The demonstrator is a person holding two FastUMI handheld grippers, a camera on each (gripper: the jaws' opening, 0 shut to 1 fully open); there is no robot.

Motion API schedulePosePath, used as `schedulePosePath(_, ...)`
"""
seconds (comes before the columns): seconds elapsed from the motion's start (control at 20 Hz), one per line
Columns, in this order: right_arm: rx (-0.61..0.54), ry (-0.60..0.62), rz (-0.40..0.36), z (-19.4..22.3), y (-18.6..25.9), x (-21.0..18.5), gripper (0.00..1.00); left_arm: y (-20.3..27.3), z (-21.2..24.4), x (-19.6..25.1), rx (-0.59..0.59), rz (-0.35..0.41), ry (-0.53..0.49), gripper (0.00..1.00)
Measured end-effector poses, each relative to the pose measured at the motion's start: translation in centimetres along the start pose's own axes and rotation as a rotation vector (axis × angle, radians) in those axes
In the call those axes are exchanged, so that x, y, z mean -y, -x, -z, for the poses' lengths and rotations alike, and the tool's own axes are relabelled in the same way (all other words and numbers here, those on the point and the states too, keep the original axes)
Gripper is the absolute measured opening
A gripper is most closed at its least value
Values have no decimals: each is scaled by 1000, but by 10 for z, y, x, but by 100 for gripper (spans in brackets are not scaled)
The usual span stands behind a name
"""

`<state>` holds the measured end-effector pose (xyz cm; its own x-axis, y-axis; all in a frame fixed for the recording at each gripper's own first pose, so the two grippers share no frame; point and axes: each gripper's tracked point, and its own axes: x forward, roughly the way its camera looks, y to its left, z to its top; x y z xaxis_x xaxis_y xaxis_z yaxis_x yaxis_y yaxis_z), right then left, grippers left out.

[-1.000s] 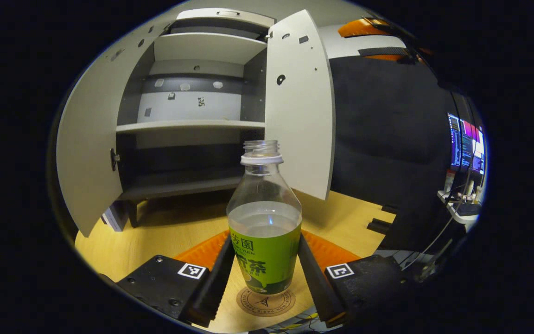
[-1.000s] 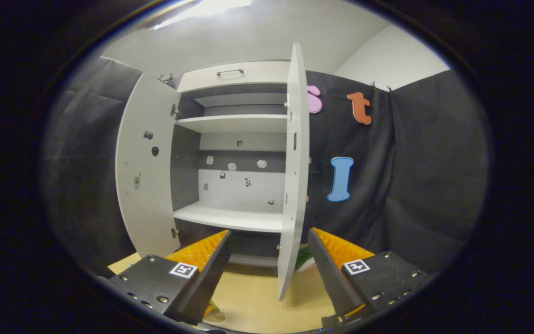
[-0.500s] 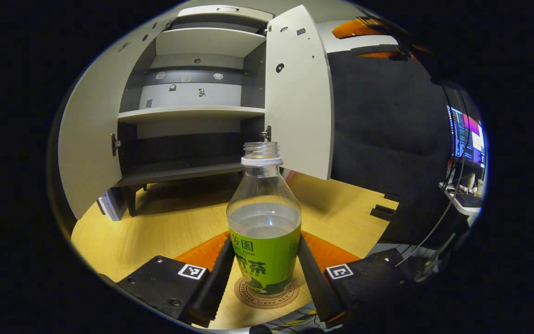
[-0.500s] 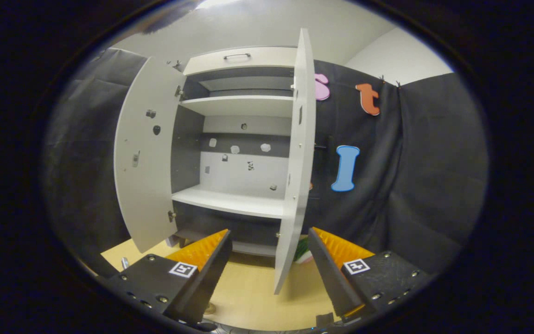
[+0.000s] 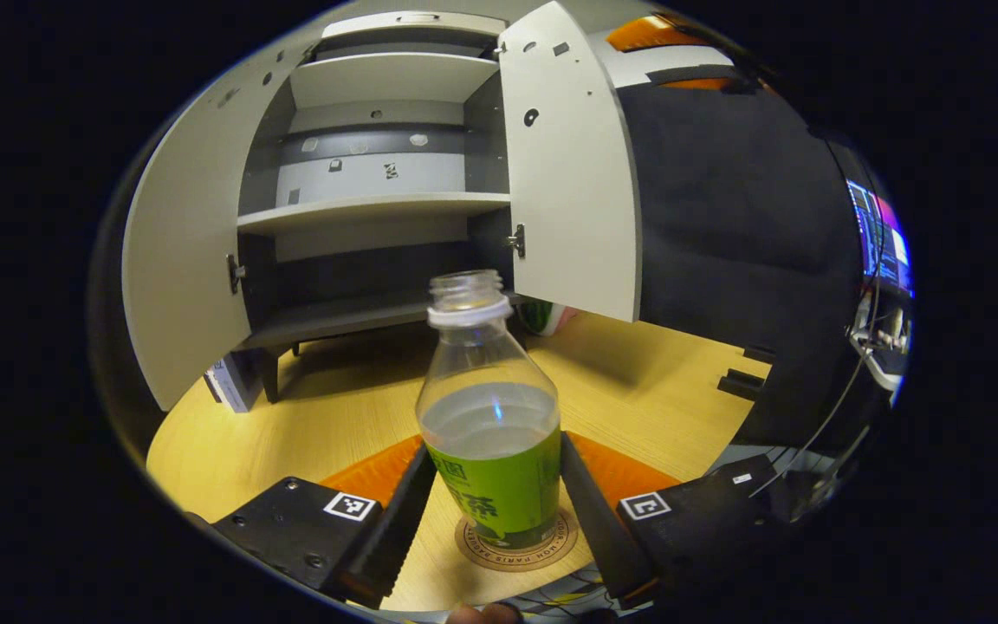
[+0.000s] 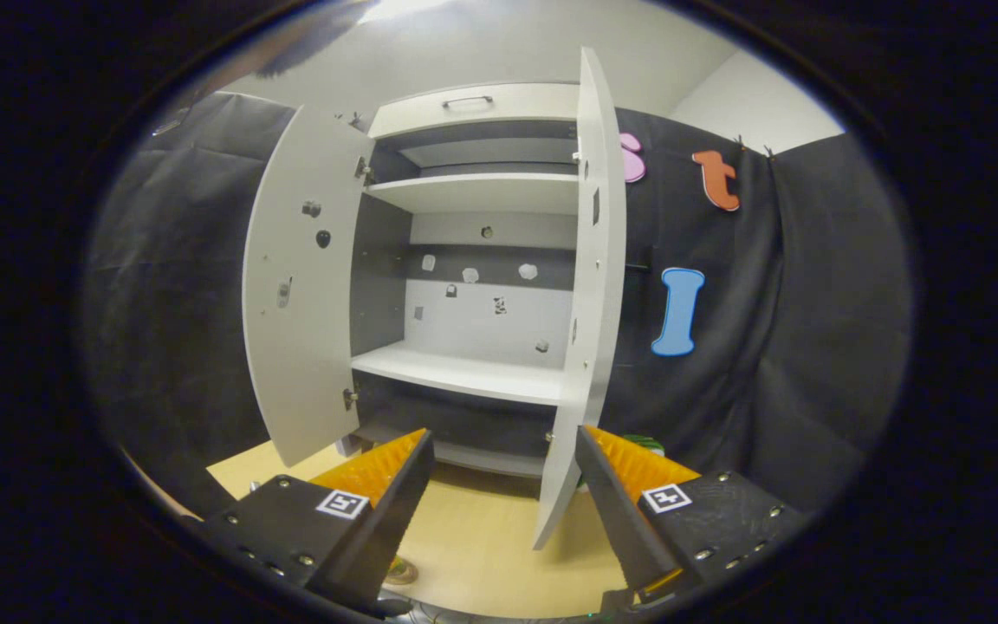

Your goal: Grasp the bottle in the cabinet with the left hand and place it on the coaster, then close the right door with the right hand and the left door with the left hand.

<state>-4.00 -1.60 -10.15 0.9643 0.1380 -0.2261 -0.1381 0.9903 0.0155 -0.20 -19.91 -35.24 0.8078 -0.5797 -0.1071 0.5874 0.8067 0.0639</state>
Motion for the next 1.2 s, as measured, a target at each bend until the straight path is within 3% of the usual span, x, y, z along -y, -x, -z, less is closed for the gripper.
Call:
schedulePosePath(0.15,2,-11,-33,-7,4,-8,99,5,4,-1,-30,-14,25,97)
schedulePosePath(0.4,-9,-43,-61,-10,13,-15,99,12,-22,2,-14,-6,-30,99)
schedulePosePath(0.85,46,-81,-30,-17,34,3,99,38,-129,6,55,21,18,99)
schedulePosePath(1.2,132,-75,76,-40,29,60,99,75,-233,-13,151,29,102,99)
